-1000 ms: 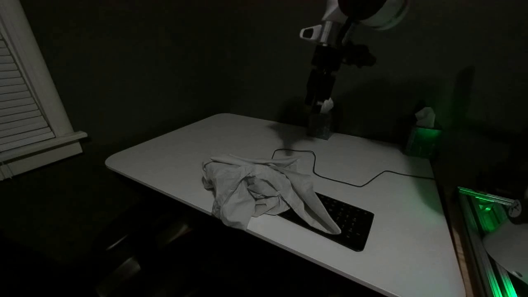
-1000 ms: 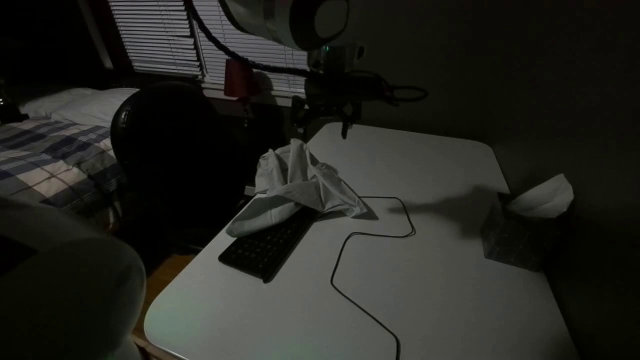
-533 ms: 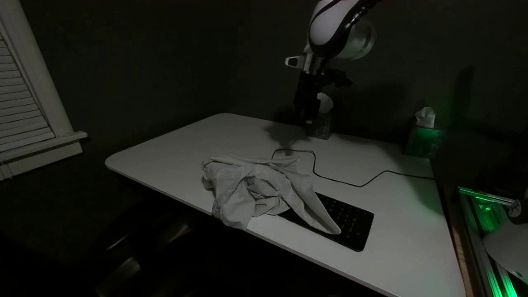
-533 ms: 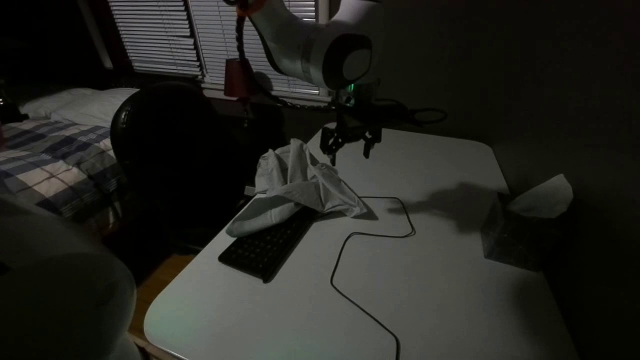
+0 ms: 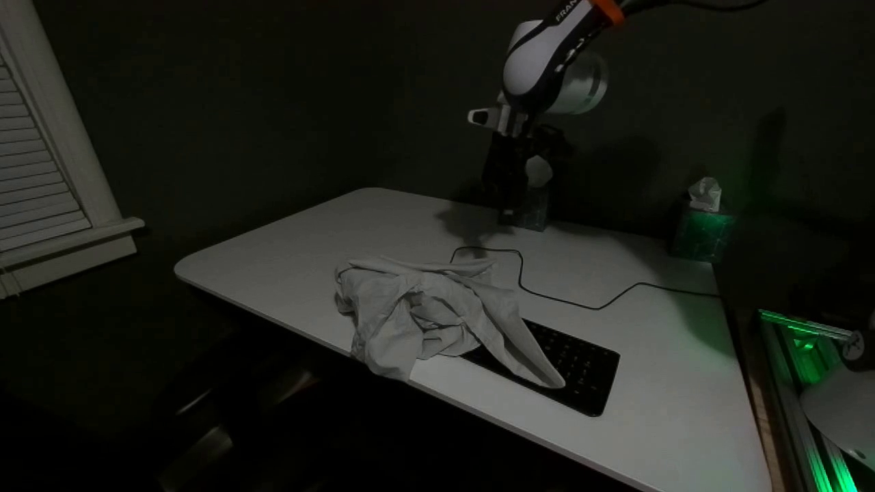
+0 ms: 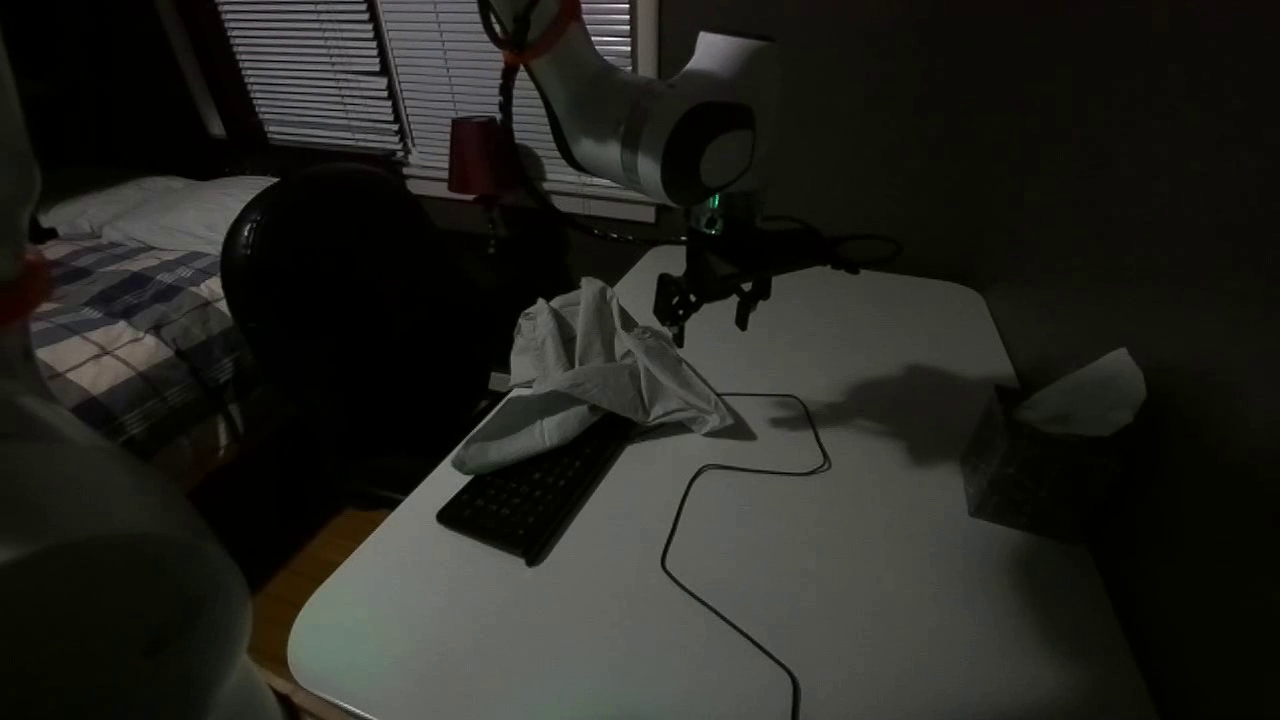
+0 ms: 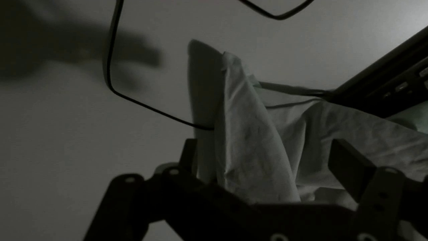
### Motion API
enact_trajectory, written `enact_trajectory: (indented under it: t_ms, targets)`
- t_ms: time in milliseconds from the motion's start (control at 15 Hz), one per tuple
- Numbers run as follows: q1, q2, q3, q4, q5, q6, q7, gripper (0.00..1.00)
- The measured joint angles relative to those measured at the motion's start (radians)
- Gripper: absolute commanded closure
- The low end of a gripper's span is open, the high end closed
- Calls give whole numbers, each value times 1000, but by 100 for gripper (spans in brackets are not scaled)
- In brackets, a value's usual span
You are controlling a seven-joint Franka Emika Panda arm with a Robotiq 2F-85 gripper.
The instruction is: Move the white cloth to the right
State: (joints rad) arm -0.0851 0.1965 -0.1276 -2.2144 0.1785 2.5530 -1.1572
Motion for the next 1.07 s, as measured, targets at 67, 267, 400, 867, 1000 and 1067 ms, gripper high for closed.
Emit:
enact_trajectory:
  t_ms: [67, 267, 400, 867, 1000, 1067]
  targets:
    - [-4, 0, 5, 1, 0, 0, 0, 0]
    - [-46, 18, 65, 0, 67, -2, -92, 0]
    - [-75, 53, 108, -2, 137, -2, -185, 0]
    - [-182, 203, 186, 29, 212, -3, -463, 0]
    - [-211, 239, 200, 48, 212, -3, -525, 27]
    - [-225, 256, 210, 60, 213, -3, -554, 34]
